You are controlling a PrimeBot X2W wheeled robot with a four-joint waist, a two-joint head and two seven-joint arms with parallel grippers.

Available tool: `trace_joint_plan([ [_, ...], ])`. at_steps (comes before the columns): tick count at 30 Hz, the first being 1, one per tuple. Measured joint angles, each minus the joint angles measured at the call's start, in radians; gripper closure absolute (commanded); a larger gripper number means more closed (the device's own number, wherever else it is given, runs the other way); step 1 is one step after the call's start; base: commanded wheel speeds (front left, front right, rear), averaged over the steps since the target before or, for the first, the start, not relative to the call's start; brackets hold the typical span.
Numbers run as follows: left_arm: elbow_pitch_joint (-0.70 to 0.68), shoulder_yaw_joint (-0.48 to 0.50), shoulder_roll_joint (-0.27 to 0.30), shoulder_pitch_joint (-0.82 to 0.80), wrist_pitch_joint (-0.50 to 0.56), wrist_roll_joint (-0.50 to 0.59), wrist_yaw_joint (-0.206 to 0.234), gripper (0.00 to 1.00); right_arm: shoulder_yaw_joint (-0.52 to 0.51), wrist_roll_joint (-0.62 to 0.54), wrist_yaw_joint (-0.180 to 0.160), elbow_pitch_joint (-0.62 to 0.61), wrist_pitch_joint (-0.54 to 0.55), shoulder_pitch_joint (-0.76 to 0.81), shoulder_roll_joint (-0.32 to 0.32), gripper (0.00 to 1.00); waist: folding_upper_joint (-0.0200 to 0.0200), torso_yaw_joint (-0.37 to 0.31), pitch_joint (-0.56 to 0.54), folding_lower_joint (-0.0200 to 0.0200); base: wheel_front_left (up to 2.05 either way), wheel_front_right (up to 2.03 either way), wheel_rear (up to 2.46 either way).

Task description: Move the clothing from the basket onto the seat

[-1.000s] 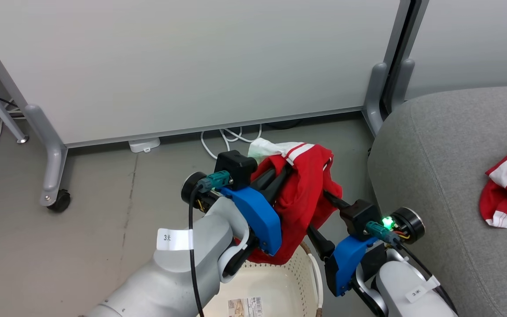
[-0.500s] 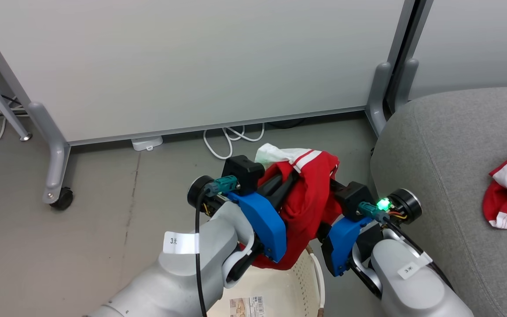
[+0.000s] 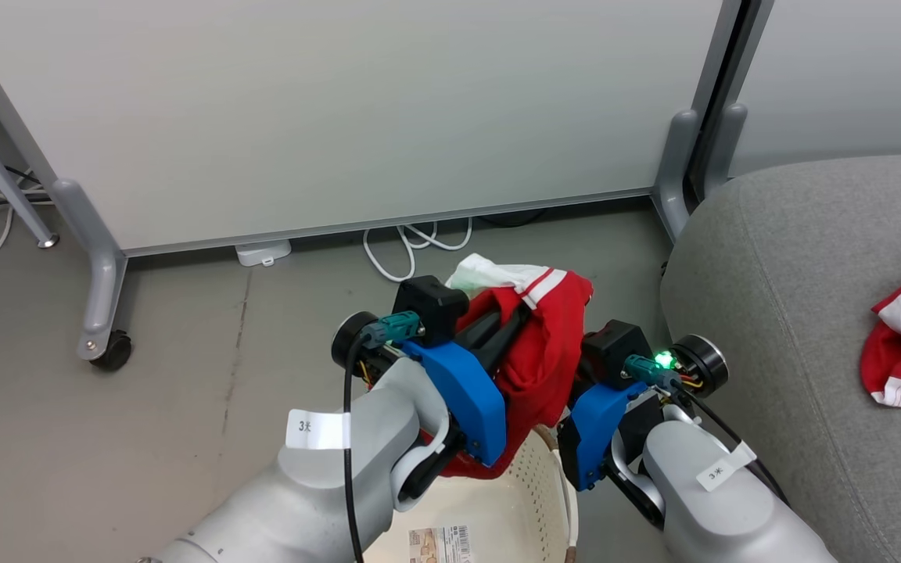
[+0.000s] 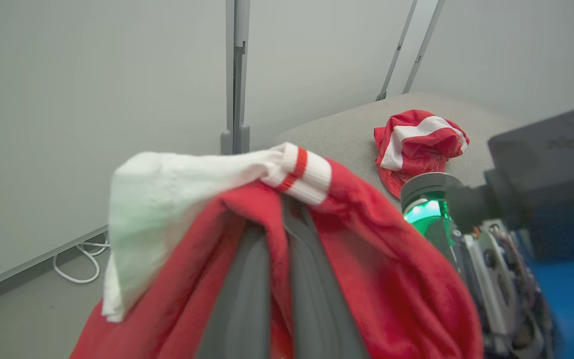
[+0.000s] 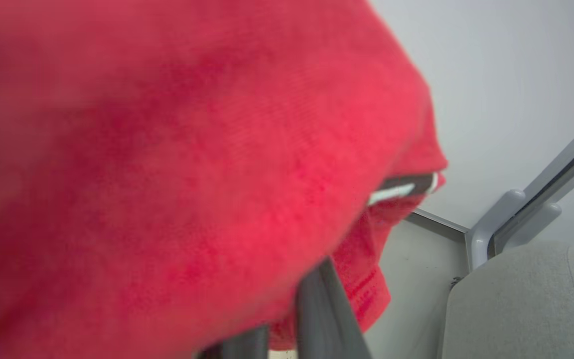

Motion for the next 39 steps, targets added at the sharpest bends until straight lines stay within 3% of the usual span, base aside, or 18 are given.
trace_joint_plan([
  [15,0.010,0.029,0.006,0.002,0.000,0.021,0.000,1.00,0.025,0.044,0.000,0.029,-0.033,-0.009,0.000,1.00,0.0000,-0.014,-0.007,0.0000,0.00,0.00,0.00],
  [16,0.013,0.033,0.005,0.003,0.000,0.026,0.000,0.56,0.025,0.044,0.000,0.030,-0.034,-0.009,0.000,1.00,0.0000,-0.013,-0.008,0.0000,0.00,0.00,0.00],
  [17,0.015,0.037,0.005,0.003,0.000,0.032,0.000,0.02,0.026,0.046,0.000,0.030,-0.034,-0.009,0.000,1.00,0.0000,-0.013,-0.008,0.0000,0.00,0.00,0.00],
  [28,0.001,0.136,0.024,0.055,0.000,0.120,0.001,0.00,0.017,0.061,0.000,0.021,-0.043,-0.009,0.000,1.00,0.0000,-0.019,-0.010,0.0000,0.00,0.00,0.00],
  [39,-0.180,0.387,0.106,0.256,-0.001,0.314,0.043,0.00,-0.032,0.035,0.000,-0.007,-0.044,-0.009,0.000,1.00,0.0000,-0.025,0.001,0.0000,0.00,0.00,0.00],
])
